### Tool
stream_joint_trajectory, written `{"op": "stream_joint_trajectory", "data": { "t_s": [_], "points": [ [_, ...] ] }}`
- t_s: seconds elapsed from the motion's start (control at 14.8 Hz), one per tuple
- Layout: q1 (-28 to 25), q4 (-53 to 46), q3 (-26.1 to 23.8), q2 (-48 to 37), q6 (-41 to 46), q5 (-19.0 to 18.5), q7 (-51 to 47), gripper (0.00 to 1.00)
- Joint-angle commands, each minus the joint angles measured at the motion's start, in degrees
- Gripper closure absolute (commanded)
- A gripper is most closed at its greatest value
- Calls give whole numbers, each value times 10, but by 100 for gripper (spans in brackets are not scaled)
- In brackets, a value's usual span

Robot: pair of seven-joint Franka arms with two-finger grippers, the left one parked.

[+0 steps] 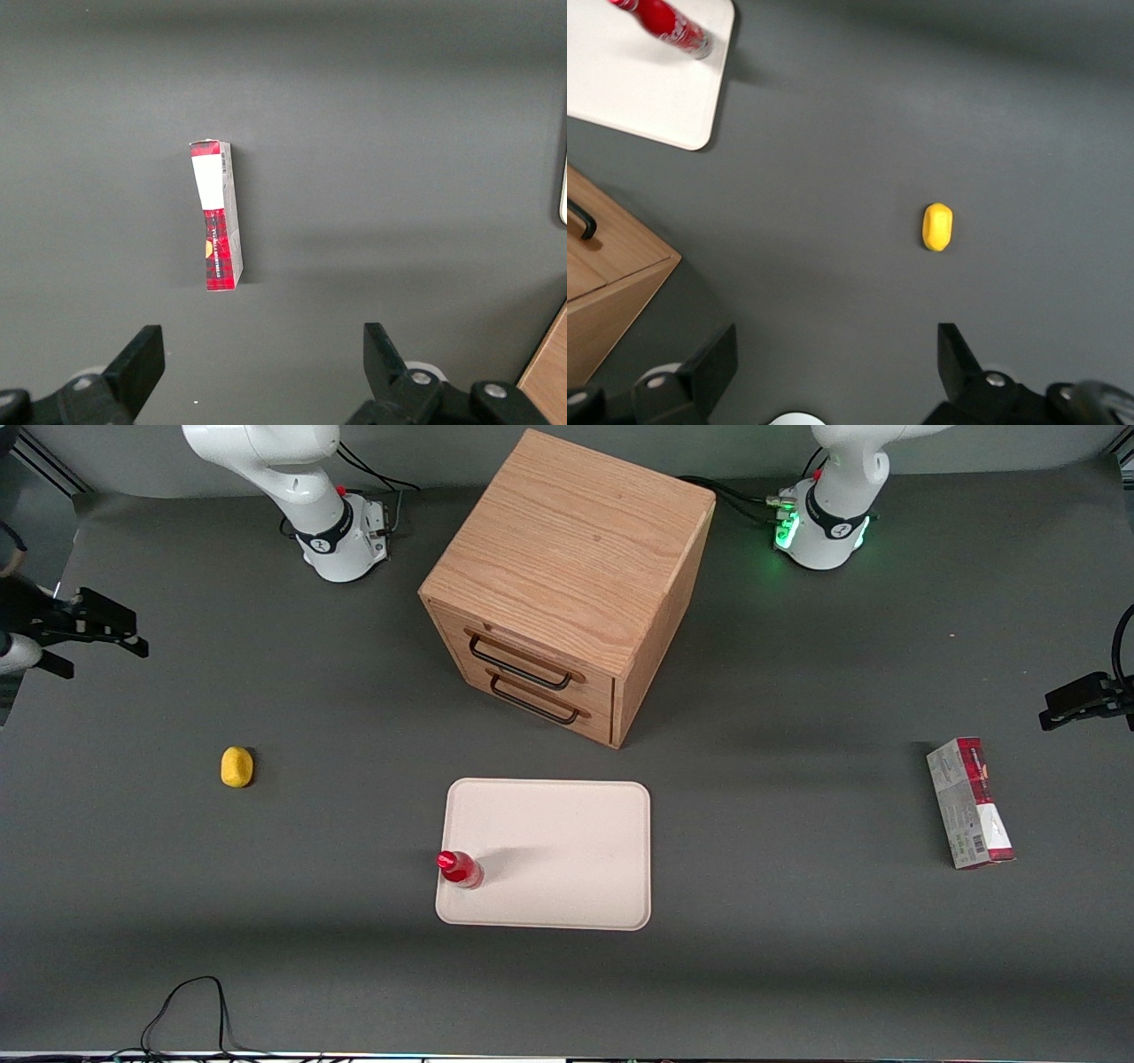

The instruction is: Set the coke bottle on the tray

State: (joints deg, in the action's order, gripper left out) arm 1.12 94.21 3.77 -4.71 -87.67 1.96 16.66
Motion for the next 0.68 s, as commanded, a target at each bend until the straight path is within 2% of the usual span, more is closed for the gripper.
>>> {"op": "stream_joint_trajectory", "data": {
  "t_s": [0.0,0.34,0.47,0.61],
  "points": [
    [-1,17,4,-15,-22,-3,-7,0],
    [2,-4,1,22,-38,-6,-9,0],
    [3,-10,-4,24,-40,-33,-9,0],
    [4,-11,-14,26,-39,-39,-22,0]
  ]
}}
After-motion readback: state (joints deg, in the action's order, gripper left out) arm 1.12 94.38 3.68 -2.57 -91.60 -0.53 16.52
